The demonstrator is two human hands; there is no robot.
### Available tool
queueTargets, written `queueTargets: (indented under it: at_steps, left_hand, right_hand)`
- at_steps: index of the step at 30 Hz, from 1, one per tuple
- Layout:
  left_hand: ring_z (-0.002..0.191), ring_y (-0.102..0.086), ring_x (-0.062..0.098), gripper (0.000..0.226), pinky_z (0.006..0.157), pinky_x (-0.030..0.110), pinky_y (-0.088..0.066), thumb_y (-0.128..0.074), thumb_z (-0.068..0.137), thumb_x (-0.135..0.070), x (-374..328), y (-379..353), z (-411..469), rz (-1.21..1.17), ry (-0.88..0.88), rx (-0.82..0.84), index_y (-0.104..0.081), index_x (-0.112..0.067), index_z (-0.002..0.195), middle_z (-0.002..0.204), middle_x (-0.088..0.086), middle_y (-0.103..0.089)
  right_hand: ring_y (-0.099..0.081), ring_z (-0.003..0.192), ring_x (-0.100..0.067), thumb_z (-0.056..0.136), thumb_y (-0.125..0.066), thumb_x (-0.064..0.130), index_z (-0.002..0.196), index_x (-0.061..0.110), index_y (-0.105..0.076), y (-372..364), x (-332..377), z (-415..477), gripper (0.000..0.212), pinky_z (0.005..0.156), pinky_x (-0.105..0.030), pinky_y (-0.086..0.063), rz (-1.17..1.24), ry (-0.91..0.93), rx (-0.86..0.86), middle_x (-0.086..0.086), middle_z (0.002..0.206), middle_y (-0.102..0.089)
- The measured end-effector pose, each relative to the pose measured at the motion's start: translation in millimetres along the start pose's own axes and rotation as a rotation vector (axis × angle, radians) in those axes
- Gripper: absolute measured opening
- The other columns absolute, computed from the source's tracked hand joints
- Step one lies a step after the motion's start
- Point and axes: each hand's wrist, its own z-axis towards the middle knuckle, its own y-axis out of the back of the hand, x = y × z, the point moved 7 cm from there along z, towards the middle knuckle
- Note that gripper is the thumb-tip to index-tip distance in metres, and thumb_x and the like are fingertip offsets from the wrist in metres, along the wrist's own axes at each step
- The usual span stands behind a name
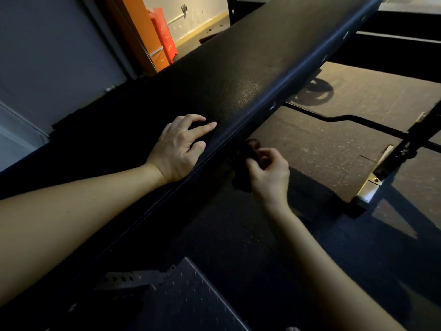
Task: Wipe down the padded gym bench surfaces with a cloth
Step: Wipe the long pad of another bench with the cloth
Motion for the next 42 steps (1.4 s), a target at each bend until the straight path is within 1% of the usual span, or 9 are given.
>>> queueTargets:
  at_steps: [5,10,13,16,23,27,30,35,42]
  left_hand:
    - [0.137,-0.039,0.017,0.060,0.118,0.045,-0.027,-0.035,0.092,-0.041,0,0,1,0.009,-0.002,-0.006,-0.055,-0.029,0.147,0.149,-0.003,-0.047]
    - [0.139,-0.036,0.016,0.059,0.120,0.042,-0.023,-0.035,0.093,-0.040,-2,1,-1,-0.002,-0.003,-0.011,-0.054,-0.029,0.148,0.149,-0.004,-0.046]
    - [0.139,-0.036,0.015,0.060,0.119,0.041,-0.023,-0.034,0.093,-0.041,-1,0,-1,0.001,-0.001,-0.011,-0.054,-0.029,0.148,0.149,-0.005,-0.045]
    - [0.139,-0.036,0.015,0.060,0.120,0.043,-0.024,-0.034,0.092,-0.041,-1,0,1,0.000,0.004,-0.006,-0.054,-0.029,0.148,0.150,-0.005,-0.045]
    - [0.139,-0.037,0.017,0.060,0.120,0.046,-0.024,-0.035,0.092,-0.040,0,1,0,-0.015,0.006,-0.006,-0.054,-0.028,0.148,0.149,-0.004,-0.046]
    - [0.140,-0.037,0.017,0.060,0.120,0.046,-0.025,-0.035,0.092,-0.041,0,1,-1,-0.015,0.011,0.002,-0.054,-0.029,0.148,0.149,-0.005,-0.046]
    - [0.141,-0.036,0.016,0.061,0.121,0.047,-0.025,-0.037,0.092,-0.047,2,-1,0,-0.005,0.015,0.010,-0.053,-0.031,0.148,0.149,-0.007,-0.045]
    - [0.142,-0.035,0.014,0.059,0.121,0.046,-0.026,-0.042,0.092,-0.051,5,-2,0,-0.003,0.029,-0.011,-0.051,-0.036,0.148,0.150,-0.011,-0.043]
    - [0.137,-0.040,0.010,0.060,0.117,0.046,-0.034,-0.044,0.091,-0.051,-9,5,-1,0.073,0.062,0.055,-0.052,-0.033,0.148,0.147,-0.012,-0.045]
  right_hand:
    - [-0.063,0.102,-0.008,0.092,-0.067,0.010,0.115,0.015,-0.067,-57,26,-37,0.023,0.096,-0.032,-0.055,0.010,0.080,0.107,0.003,0.112,-0.068]
    - [-0.066,0.100,-0.006,0.088,-0.068,0.012,0.111,0.020,-0.073,-73,8,-75,0.025,0.088,-0.025,-0.053,-0.220,0.262,0.780,0.004,0.110,-0.073]
    - [-0.068,0.085,-0.009,0.086,-0.073,0.014,0.100,0.016,-0.074,-38,-1,-34,0.014,0.079,-0.032,-0.056,-0.085,0.078,0.370,0.006,0.091,-0.072]
    - [-0.066,0.090,-0.006,0.091,-0.073,0.017,0.107,0.018,-0.069,-30,6,-28,0.016,0.082,-0.027,-0.058,0.042,-0.061,0.068,0.008,0.098,-0.069]
    - [-0.066,0.094,-0.007,0.091,-0.074,0.018,0.102,0.018,-0.072,-73,24,-80,0.011,0.080,-0.023,-0.055,-0.028,0.081,0.655,0.007,0.102,-0.070]
    - [-0.067,0.092,-0.011,0.087,-0.077,0.013,0.117,0.016,-0.066,-43,9,-46,0.032,0.076,-0.024,-0.059,0.005,-0.143,0.568,0.003,0.107,-0.066]
    - [-0.067,0.099,-0.014,0.082,-0.079,0.007,0.118,0.019,-0.057,-31,14,-35,0.044,0.081,-0.037,-0.063,0.019,-0.141,0.517,0.002,0.116,-0.064]
    - [-0.070,0.093,-0.012,0.084,-0.078,0.009,0.109,0.023,-0.060,-33,28,-17,0.034,0.075,-0.035,-0.064,0.033,-0.049,0.468,0.004,0.106,-0.067]
    - [-0.069,0.104,-0.010,0.096,-0.065,0.016,0.117,0.023,-0.069,9,12,77,0.022,0.093,-0.041,-0.059,0.130,-0.045,0.215,0.005,0.110,-0.072]
